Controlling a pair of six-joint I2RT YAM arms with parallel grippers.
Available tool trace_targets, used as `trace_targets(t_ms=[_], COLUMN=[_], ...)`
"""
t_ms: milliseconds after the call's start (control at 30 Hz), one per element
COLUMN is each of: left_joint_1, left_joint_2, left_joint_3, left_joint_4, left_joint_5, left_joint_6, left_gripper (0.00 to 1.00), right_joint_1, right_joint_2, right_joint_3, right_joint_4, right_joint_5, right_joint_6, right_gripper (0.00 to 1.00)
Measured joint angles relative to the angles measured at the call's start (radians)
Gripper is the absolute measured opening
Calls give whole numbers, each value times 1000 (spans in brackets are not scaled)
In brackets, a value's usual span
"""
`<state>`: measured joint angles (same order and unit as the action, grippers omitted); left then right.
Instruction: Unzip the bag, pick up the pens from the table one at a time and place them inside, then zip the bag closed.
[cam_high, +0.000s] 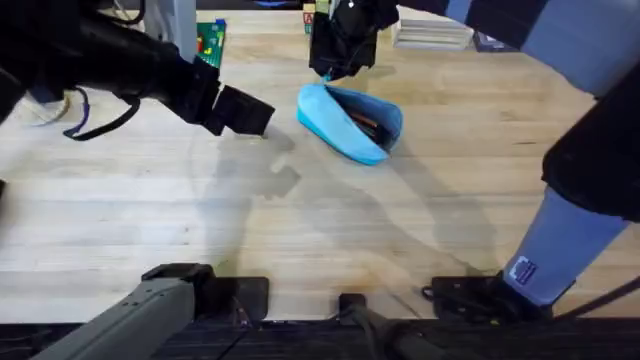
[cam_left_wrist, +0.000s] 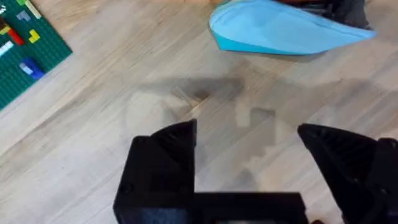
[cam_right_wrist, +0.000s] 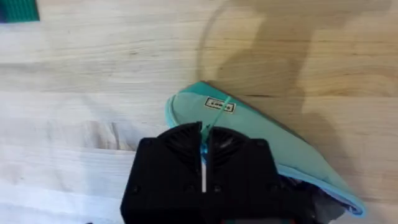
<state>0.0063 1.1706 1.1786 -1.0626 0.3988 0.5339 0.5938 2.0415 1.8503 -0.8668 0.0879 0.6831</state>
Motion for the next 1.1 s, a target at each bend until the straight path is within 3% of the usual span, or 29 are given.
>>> trace_targets(t_ms=[400, 633, 1100], left_joint_1=[0, 0, 0], left_joint_2=[9, 99, 145], left_joint_3=[0, 0, 0], left_joint_4=[0, 19, 106], left_joint_5=[0, 3, 71], left_joint_6=[50, 65, 122], left_gripper=[995, 995, 995], right_joint_1=[0, 0, 1], right_joint_2=[0, 0, 0], right_joint_3=[25, 28, 29], right_joint_4=[-5, -9, -9], right_joint_5=[2, 2, 2], right_joint_6=[-8, -11, -18], right_gripper=[32, 32, 32])
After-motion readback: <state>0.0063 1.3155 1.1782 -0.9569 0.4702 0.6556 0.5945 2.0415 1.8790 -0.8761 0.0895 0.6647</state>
